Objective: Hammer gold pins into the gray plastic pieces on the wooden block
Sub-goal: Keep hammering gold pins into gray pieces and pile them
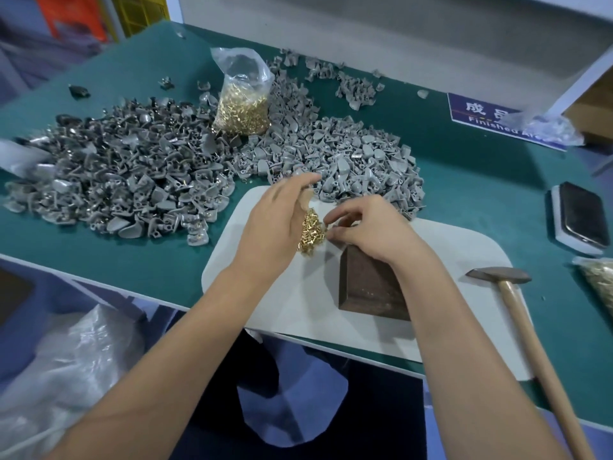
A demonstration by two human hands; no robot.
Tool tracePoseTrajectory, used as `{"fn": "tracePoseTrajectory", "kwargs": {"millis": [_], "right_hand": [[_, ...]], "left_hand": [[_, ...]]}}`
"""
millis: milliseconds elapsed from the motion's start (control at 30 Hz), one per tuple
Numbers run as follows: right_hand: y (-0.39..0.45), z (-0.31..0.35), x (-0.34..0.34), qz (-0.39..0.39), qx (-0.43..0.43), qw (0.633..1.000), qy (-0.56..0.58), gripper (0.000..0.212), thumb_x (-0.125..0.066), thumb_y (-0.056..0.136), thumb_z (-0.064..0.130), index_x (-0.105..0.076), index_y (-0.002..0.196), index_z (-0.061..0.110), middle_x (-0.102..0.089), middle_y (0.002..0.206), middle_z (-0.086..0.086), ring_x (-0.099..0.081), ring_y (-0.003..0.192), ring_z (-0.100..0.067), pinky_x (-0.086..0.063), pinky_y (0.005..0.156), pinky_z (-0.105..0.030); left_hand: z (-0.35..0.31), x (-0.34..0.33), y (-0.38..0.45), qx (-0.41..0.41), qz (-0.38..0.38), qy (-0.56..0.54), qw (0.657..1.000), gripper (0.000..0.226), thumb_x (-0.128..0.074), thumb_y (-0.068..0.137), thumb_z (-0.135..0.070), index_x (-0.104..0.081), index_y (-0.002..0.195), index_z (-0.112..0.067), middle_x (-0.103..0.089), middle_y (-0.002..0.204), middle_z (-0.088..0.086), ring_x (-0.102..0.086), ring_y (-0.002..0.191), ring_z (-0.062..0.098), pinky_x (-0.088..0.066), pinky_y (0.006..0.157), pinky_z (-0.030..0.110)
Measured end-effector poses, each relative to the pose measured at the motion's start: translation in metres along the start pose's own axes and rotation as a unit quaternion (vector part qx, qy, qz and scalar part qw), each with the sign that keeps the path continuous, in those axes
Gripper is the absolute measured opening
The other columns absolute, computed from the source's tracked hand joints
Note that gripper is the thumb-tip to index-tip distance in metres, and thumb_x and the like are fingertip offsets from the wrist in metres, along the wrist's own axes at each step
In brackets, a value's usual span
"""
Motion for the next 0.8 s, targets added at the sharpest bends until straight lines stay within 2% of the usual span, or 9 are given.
{"fn": "tracePoseTrajectory", "kwargs": {"millis": [100, 200, 300, 367, 467, 567, 633, 700, 800], "right_hand": [[0.001, 0.0, -0.002, -0.01, 0.001, 1.0, -0.027, 0.013, -0.083, 0.082, 0.025, -0.08, 0.088, 0.036, -0.071, 0.078, 0.018, -0.063, 0.076, 0.003, -0.046, 0.067, -0.022], [0.004, 0.003, -0.005, -0.009, -0.005, 0.999, -0.052, 0.015, -0.082, 0.082, 0.023, -0.078, 0.083, 0.038, -0.071, 0.08, 0.017, -0.065, 0.08, -0.004, -0.053, 0.076, -0.03], [0.006, 0.001, -0.008, -0.014, -0.007, 0.998, -0.063, 0.01, -0.077, 0.087, 0.021, -0.077, 0.085, 0.032, -0.072, 0.084, 0.014, -0.067, 0.085, -0.011, -0.056, 0.082, -0.036], [0.006, -0.001, -0.009, -0.035, -0.003, 0.998, -0.061, 0.008, -0.071, 0.091, 0.022, -0.075, 0.089, 0.029, -0.071, 0.087, 0.012, -0.066, 0.086, -0.012, -0.055, 0.078, -0.034], [0.0, -0.003, -0.006, -0.161, 0.013, 0.985, 0.056, 0.011, -0.067, 0.095, 0.017, -0.068, 0.091, 0.027, -0.068, 0.084, 0.012, -0.065, 0.08, -0.008, -0.051, 0.071, -0.029], [-0.019, -0.005, 0.01, -0.268, 0.041, 0.936, 0.222, 0.015, -0.07, 0.093, 0.009, -0.075, 0.095, 0.022, -0.073, 0.084, 0.005, -0.067, 0.072, -0.01, -0.06, 0.062, -0.032], [-0.037, -0.01, 0.018, -0.293, 0.039, 0.917, 0.267, 0.02, -0.069, 0.093, 0.008, -0.078, 0.096, 0.025, -0.075, 0.087, 0.005, -0.068, 0.067, -0.009, -0.06, 0.059, -0.03], [-0.056, -0.016, 0.023, -0.305, 0.026, 0.908, 0.286, 0.022, -0.067, 0.095, 0.009, -0.078, 0.097, 0.027, -0.075, 0.087, 0.004, -0.068, 0.066, -0.008, -0.06, 0.058, -0.03], [-0.082, -0.027, 0.027, -0.313, 0.002, 0.918, 0.245, 0.02, -0.067, 0.096, 0.014, -0.077, 0.095, 0.031, -0.073, 0.077, 0.012, -0.061, 0.061, -0.003, -0.051, 0.053, -0.019]], "left_hand": [[0.001, -0.003, 0.001, 0.011, 0.024, -0.035, 0.999, 0.039, -0.039, 0.104, -0.029, -0.048, 0.142, -0.027, -0.068, 0.111, -0.001, -0.061, 0.103, 0.016, -0.045, 0.086, 0.026], [0.001, -0.008, 0.001, 0.029, 0.035, -0.048, 0.998, 0.013, -0.044, 0.106, -0.034, -0.039, 0.118, -0.033, -0.071, 0.105, -0.007, -0.066, 0.099, 0.011, -0.051, 0.081, 0.028], [-0.001, -0.007, 0.001, 0.013, 0.032, -0.053, 0.998, 0.01, -0.045, 0.104, -0.046, -0.037, 0.104, -0.04, -0.072, 0.095, -0.014, -0.066, 0.088, 0.004, -0.046, 0.071, 0.014], [-0.003, -0.006, 0.001, 0.024, 0.029, -0.063, 0.997, 0.01, -0.049, 0.103, -0.046, -0.043, 0.102, -0.038, -0.071, 0.09, -0.016, -0.067, 0.086, 0.002, -0.049, 0.071, 0.02], [-0.003, -0.003, 0.004, 0.062, 0.005, -0.062, 0.996, 0.008, -0.062, 0.099, -0.034, -0.055, 0.101, -0.034, -0.07, 0.09, -0.014, -0.066, 0.088, 0.005, -0.053, 0.074, 0.034], [-0.009, 0.007, 0.012, 0.084, -0.008, -0.087, 0.993, 0.007, -0.062, 0.099, -0.028, -0.058, 0.104, -0.03, -0.069, 0.094, -0.016, -0.063, 0.091, -0.002, -0.05, 0.077, 0.021], [-0.019, 0.012, 0.013, 0.083, 0.007, -0.094, 0.992, 0.008, -0.059, 0.101, -0.031, -0.056, 0.105, -0.037, -0.071, 0.096, -0.018, -0.063, 0.094, -0.004, -0.046, 0.073, 0.013], [-0.034, 0.012, 0.007, 0.067, 0.045, -0.128, 0.988, 0.011, -0.057, 0.102, -0.033, -0.055, 0.104, -0.043, -0.073, 0.097, -0.02, -0.064, 0.085, -0.005, -0.044, 0.067, 0.01], [-0.058, 0.002, -0.005, 0.064, 0.109, -0.199, 0.972, 0.009, -0.058, 0.101, -0.029, -0.056, 0.102, -0.037, -0.075, 0.097, -0.018, -0.064, 0.077, -0.005, -0.045, 0.064, 0.009]]}}
Point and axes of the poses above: each hand's wrist, its own y-axis towards the middle knuckle, its own x-axis out of the back of the hand, z = x × y, the point moved 1 cm from there along y, towards the middle knuckle
